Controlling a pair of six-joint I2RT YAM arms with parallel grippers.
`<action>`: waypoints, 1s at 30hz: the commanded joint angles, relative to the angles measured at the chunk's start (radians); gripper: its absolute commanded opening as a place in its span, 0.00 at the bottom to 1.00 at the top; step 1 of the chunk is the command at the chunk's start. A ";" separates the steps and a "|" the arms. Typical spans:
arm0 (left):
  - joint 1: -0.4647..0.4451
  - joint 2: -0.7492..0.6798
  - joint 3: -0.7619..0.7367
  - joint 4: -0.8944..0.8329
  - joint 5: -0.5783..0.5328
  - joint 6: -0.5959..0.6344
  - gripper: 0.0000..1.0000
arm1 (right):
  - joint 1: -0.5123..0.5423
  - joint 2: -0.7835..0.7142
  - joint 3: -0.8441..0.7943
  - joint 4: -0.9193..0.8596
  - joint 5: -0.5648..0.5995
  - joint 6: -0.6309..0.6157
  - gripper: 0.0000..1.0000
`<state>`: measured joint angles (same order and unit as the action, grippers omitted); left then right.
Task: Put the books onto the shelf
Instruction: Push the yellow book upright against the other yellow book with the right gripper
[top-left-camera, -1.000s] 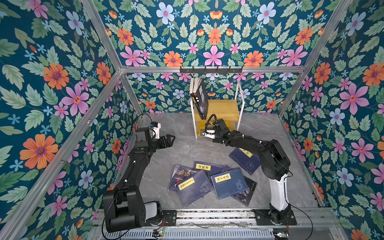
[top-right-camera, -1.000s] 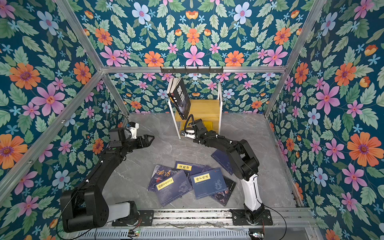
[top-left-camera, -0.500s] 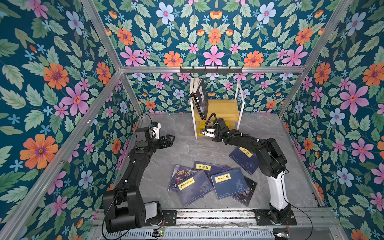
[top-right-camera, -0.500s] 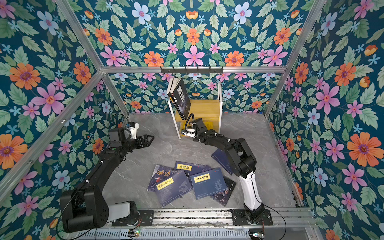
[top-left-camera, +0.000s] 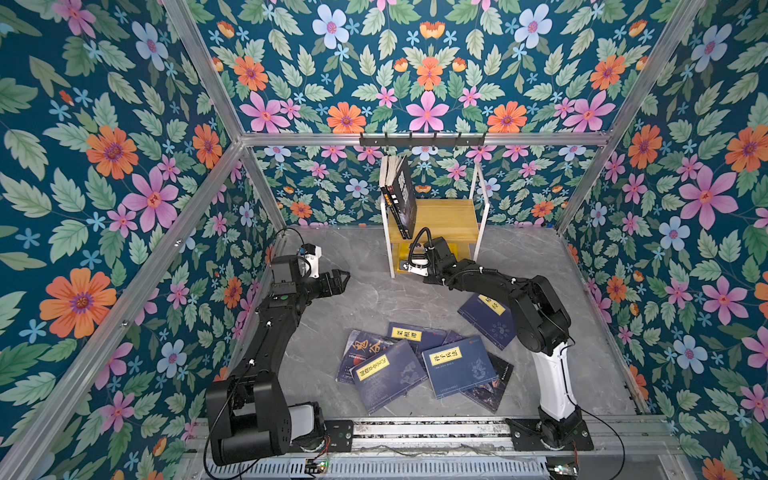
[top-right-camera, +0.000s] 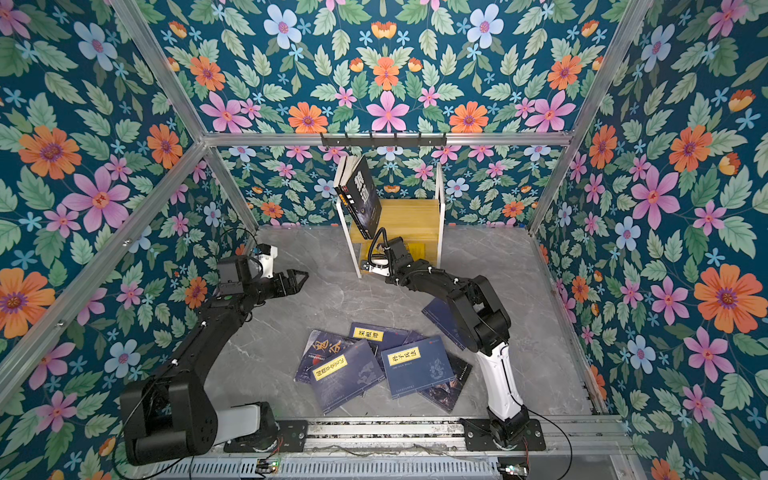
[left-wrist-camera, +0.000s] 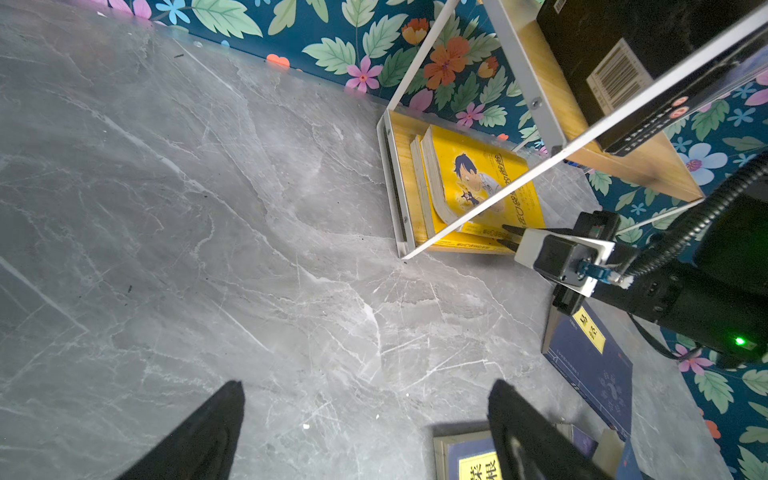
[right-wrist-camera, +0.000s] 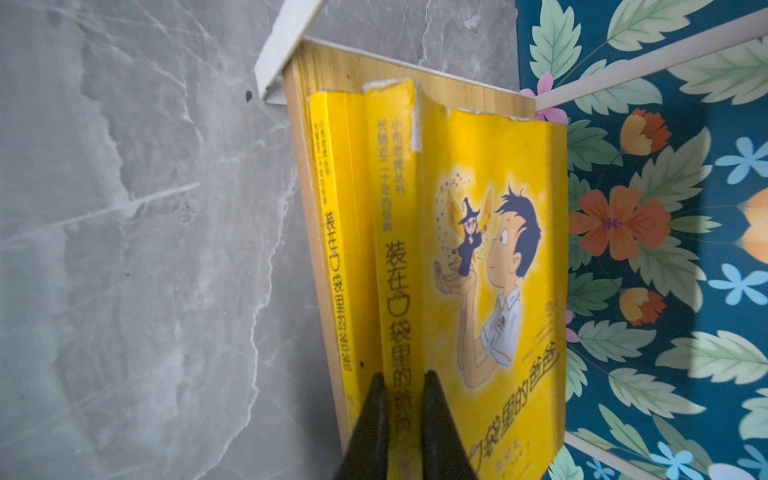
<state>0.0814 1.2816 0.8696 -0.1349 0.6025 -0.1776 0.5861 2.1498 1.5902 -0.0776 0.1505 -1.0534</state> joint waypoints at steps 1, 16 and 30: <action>0.001 0.002 0.000 0.003 0.008 0.010 0.93 | 0.004 0.010 0.005 -0.013 -0.049 0.011 0.11; 0.001 0.001 -0.002 0.005 0.008 0.010 0.93 | 0.014 0.002 0.014 -0.040 -0.049 0.025 0.33; 0.001 0.007 -0.002 0.010 0.013 0.003 0.92 | -0.005 -0.068 0.003 -0.123 -0.133 0.075 0.48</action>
<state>0.0814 1.2865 0.8661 -0.1349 0.6048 -0.1780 0.5838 2.0750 1.5848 -0.1730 0.0479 -0.9981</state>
